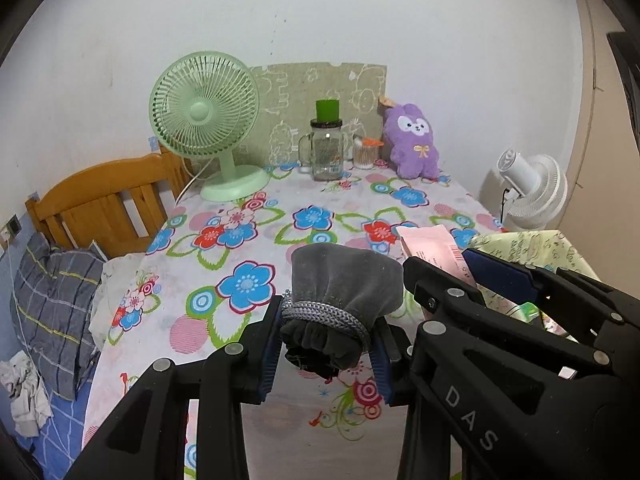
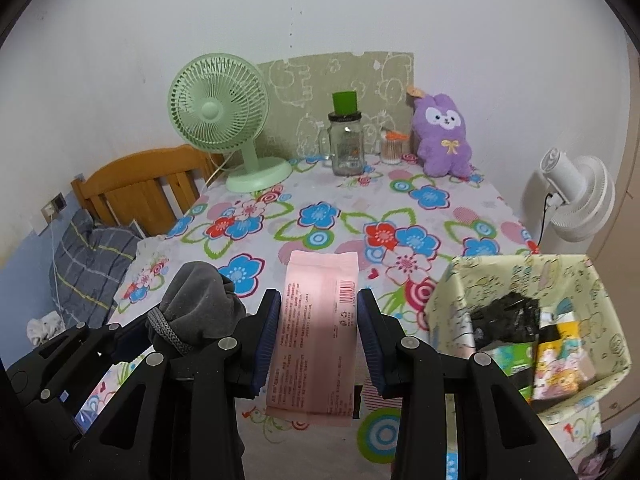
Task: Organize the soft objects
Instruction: 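Carry the grey pouch and pink card toward the fabric box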
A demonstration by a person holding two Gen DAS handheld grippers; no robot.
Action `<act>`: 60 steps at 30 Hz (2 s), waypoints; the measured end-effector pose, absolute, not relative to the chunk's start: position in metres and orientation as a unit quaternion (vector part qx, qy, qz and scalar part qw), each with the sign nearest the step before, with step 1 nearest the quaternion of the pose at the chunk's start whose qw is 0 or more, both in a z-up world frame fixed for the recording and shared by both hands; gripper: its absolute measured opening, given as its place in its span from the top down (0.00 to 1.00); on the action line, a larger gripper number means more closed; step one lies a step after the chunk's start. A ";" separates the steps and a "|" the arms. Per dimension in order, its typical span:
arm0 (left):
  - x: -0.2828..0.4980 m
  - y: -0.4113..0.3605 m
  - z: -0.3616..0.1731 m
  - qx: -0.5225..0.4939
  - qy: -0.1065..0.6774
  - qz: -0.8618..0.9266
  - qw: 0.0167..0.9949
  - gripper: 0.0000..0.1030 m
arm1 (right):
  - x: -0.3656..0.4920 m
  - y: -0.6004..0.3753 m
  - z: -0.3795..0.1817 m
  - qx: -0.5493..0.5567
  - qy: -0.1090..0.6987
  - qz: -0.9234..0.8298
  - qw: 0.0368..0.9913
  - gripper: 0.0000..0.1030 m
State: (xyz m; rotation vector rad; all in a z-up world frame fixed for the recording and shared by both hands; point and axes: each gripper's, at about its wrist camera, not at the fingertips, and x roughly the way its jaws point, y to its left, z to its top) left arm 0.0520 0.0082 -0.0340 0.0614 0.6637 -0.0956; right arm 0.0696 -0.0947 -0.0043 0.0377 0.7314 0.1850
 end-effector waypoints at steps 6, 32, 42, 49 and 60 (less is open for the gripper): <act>0.044 -0.004 -0.021 0.034 0.311 -0.044 0.949 0.62 | 0.061 -0.106 0.010 0.022 0.344 0.090 0.934 0.59; 0.035 -0.081 -0.001 0.044 0.282 -0.076 0.955 0.62 | 0.047 -0.184 0.037 0.021 0.310 0.066 0.948 0.59; 0.038 -0.109 -0.002 0.049 0.277 -0.095 0.955 0.62 | 0.048 -0.212 0.038 0.026 0.305 0.050 0.951 0.59; 0.044 -0.128 -0.010 0.048 0.283 -0.111 0.952 0.62 | 0.051 -0.231 0.031 0.026 0.311 0.038 0.949 0.59; 0.062 -0.162 -0.029 0.062 0.298 -0.142 0.942 0.61 | 0.064 -0.263 0.010 0.039 0.327 0.008 0.944 0.59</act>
